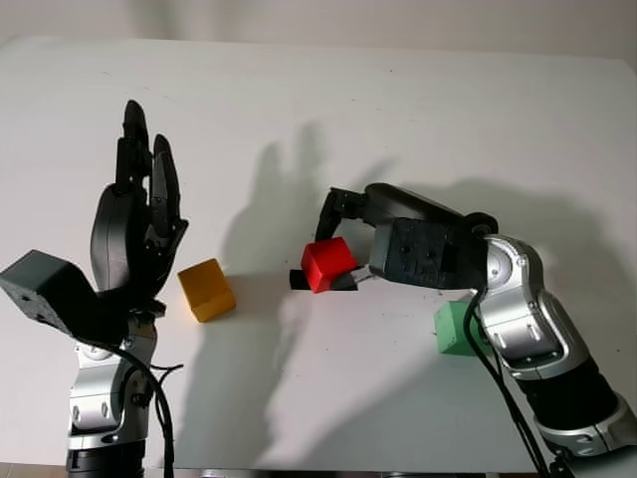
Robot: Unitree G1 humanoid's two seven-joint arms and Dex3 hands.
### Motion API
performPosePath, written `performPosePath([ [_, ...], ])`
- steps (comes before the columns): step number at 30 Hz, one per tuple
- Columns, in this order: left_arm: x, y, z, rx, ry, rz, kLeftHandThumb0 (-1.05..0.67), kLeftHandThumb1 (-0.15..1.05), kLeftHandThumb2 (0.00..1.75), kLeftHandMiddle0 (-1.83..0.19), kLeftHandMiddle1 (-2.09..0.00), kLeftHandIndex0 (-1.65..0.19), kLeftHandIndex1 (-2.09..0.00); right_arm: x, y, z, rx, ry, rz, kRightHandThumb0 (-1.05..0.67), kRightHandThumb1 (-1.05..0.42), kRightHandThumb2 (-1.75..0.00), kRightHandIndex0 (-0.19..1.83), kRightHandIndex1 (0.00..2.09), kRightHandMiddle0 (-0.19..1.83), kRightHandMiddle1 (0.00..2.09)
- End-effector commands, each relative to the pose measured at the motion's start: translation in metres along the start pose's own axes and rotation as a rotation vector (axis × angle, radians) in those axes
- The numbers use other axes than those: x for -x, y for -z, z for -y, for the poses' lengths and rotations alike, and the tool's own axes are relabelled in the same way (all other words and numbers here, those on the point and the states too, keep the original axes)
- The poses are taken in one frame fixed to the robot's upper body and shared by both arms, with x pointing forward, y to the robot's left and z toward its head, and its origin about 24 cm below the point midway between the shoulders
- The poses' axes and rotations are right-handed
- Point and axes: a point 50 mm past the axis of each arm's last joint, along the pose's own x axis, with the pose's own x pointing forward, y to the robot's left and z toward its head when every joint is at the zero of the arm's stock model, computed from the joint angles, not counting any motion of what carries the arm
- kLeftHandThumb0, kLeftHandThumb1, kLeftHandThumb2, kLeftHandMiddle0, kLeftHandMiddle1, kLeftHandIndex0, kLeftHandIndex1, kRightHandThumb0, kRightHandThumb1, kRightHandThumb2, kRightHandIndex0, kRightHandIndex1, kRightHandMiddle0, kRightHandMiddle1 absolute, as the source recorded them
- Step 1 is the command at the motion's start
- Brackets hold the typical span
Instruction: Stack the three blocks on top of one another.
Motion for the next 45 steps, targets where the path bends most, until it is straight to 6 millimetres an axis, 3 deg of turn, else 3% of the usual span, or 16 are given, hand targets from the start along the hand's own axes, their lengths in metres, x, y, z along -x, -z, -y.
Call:
performPosePath([
  [1, 0.002, -0.002, -0.002, -0.009, -0.002, 0.008, -0.77, 1.05, 0.52, 0.19, 0.0, 0.19, 0.0, 0.003, -0.002, 0.0, 0.017, 0.002, 0.03, -0.46, -1.02, -0.05, 0.34, 0.04, 0.31, 1.81],
  [5, 0.003, -0.001, -0.002, -0.014, -0.008, 0.004, -0.77, 1.05, 0.5, 0.19, 0.0, 0.19, 0.0, 0.007, -0.005, -0.001, 0.04, -0.02, 0.078, -0.51, -0.98, -0.05, 0.28, 0.02, 0.22, 1.41],
  [10, 0.003, 0.0, -0.002, -0.013, -0.008, 0.004, -0.77, 1.05, 0.5, 0.19, 0.0, 0.19, 0.0, 0.01, -0.003, -0.001, 0.042, -0.054, 0.114, -0.55, -0.92, -0.05, 0.09, 0.02, 0.14, 0.63],
  [16, 0.004, 0.002, -0.001, -0.019, 0.003, -0.004, -0.76, 1.05, 0.52, 0.19, 0.0, 0.19, 0.0, 0.012, -0.004, 0.002, 0.076, -0.087, 0.121, -0.58, -0.89, -0.05, -0.1, 0.01, 0.06, 0.21],
  [26, 0.005, 0.003, -0.003, -0.024, -0.003, -0.005, -0.75, 1.05, 0.53, 0.19, 0.0, 0.19, 0.0, 0.015, -0.002, 0.007, 0.143, -0.069, 0.105, -0.68, -0.91, -0.06, -0.19, 0.0, -0.06, 0.07],
  [30, 0.005, 0.003, -0.003, -0.029, -0.003, -0.005, -0.75, 1.05, 0.53, 0.19, 0.0, 0.19, 0.0, 0.021, -0.001, 0.017, 0.076, -0.038, 0.129, -0.69, -0.92, -0.06, -0.19, 0.0, -0.08, 0.06],
  [37, 0.008, -0.003, -0.009, -0.032, -0.03, 0.005, -0.75, 1.05, 0.51, 0.18, -0.02, 0.19, -0.01, 0.037, 0.024, 0.051, -0.366, 0.35, 0.199, -0.64, -1.04, -0.11, -0.08, 0.07, -0.05, 0.07],
  [41, 0.01, -0.004, -0.014, -0.039, -0.029, 0.0, -0.75, 1.05, 0.5, 0.19, -0.02, 0.19, -0.01, 0.047, 0.05, 0.06, -0.564, 0.506, 0.158, -0.75, -1.05, -0.34, -0.1, 0.05, -0.06, 0.06],
  [45, 0.011, -0.005, -0.016, -0.043, -0.022, -0.006, -0.75, 1.05, 0.48, 0.19, -0.03, 0.19, -0.02, 0.055, 0.078, 0.053, -0.798, 0.53, 0.147, -0.68, -1.05, -0.5, -0.19, 0.0, -0.18, 0.01],
])
